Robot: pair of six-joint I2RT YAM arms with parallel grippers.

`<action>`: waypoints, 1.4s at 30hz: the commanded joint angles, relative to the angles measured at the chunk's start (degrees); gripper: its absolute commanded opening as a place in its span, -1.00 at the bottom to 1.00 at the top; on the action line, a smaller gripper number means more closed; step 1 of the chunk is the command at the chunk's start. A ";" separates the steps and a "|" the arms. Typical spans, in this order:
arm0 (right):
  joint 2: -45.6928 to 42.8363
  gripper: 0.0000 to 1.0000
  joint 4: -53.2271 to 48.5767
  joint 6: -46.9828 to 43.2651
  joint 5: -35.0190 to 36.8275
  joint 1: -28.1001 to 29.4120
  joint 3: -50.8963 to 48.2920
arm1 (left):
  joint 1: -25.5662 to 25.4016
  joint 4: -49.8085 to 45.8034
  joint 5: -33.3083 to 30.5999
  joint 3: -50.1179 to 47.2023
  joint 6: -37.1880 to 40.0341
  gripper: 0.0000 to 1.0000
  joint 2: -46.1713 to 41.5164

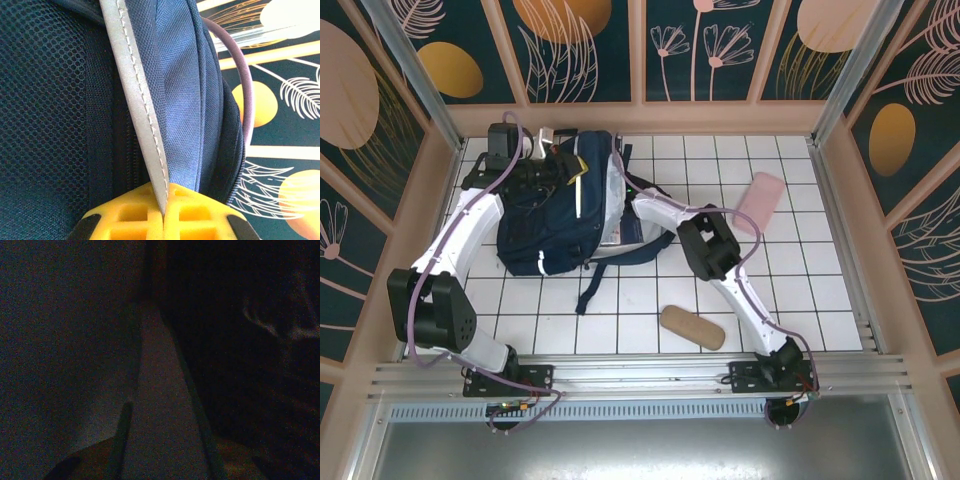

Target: Pack books, pencil case, and school supplies into a backpack

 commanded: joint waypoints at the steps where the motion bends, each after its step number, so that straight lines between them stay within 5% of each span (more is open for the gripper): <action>1: 5.22 -0.88 -3.78 3.03 1.85 2.66 7.18 | -0.83 8.98 6.24 0.69 -1.99 -1.00 -3.87; 6: 8.74 0.08 -5.48 2.71 0.64 3.33 14.52 | -0.77 8.84 6.25 1.16 -2.11 -1.00 -3.44; 18: -12.07 0.97 7.91 -0.15 0.45 0.09 -15.18 | 0.95 7.87 5.06 1.02 -2.18 -1.00 -4.40; 42: -32.11 0.96 16.13 -6.28 -9.45 -6.39 -42.11 | 2.36 7.52 3.91 -0.28 -1.75 -1.00 -4.84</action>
